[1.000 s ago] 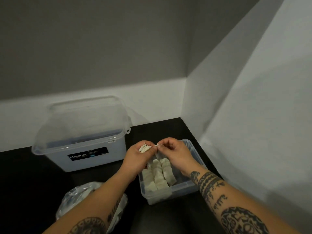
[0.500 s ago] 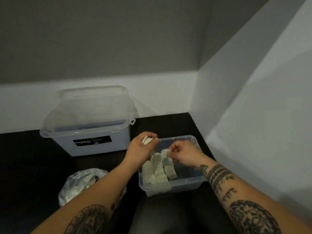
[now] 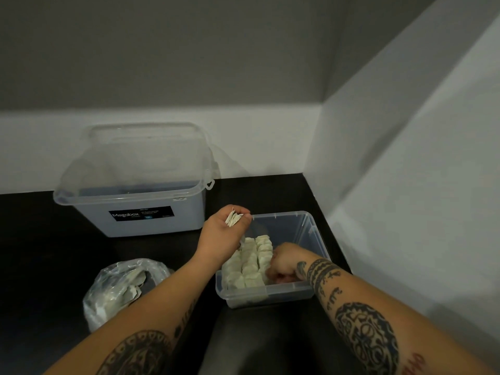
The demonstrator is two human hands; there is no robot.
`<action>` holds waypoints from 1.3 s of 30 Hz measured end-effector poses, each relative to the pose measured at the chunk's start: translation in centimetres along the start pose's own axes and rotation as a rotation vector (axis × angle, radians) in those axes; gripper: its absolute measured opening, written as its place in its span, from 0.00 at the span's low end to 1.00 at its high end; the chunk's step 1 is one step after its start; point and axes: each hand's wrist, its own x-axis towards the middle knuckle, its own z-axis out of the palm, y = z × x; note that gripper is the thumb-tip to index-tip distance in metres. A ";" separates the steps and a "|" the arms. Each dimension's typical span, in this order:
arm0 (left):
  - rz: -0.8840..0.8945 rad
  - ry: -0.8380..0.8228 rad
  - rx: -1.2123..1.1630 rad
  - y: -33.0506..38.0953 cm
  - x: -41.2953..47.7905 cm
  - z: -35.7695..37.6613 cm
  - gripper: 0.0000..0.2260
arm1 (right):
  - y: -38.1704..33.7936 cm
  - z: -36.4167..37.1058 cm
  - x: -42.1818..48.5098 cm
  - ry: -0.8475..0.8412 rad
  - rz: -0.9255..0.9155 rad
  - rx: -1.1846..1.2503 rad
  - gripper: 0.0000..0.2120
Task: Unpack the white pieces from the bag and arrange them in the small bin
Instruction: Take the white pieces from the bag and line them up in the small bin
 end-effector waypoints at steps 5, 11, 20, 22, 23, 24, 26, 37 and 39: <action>-0.004 0.012 -0.012 0.0 0.0 -0.1 0.02 | -0.3 0.2 0.6 -0.040 0.011 -0.142 0.21; 0.000 0.029 -0.025 0.2 -0.1 0.1 0.03 | -0.4 0.7 0.7 0.028 -0.005 -0.351 0.20; -0.017 0.039 -0.032 0.3 -0.1 0.1 0.02 | -0.8 0.7 1.5 0.008 0.056 -0.098 0.19; -0.037 0.048 -0.034 0.4 0.1 0.0 0.02 | -0.7 0.5 1.4 -0.006 0.057 -0.086 0.20; -0.051 0.048 -0.044 0.4 0.2 0.0 0.04 | -0.6 0.4 1.3 -0.012 0.053 -0.079 0.20; -0.072 0.043 -0.063 0.5 0.3 -0.1 0.06 | -0.5 0.2 1.1 -0.018 0.050 -0.076 0.20; -0.146 0.025 -0.138 0.9 0.5 -0.3 0.10 | -0.3 -0.2 0.8 -0.023 0.043 -0.087 0.19; -0.519 -0.236 -0.628 2.1 0.8 -0.2 0.15 | -0.7 -4.4 -2.3 0.072 -0.140 -0.048 0.15; -0.493 -0.253 -0.550 1.8 0.7 -0.1 0.16 | -0.6 -5.5 -3.2 0.151 -0.230 0.119 0.15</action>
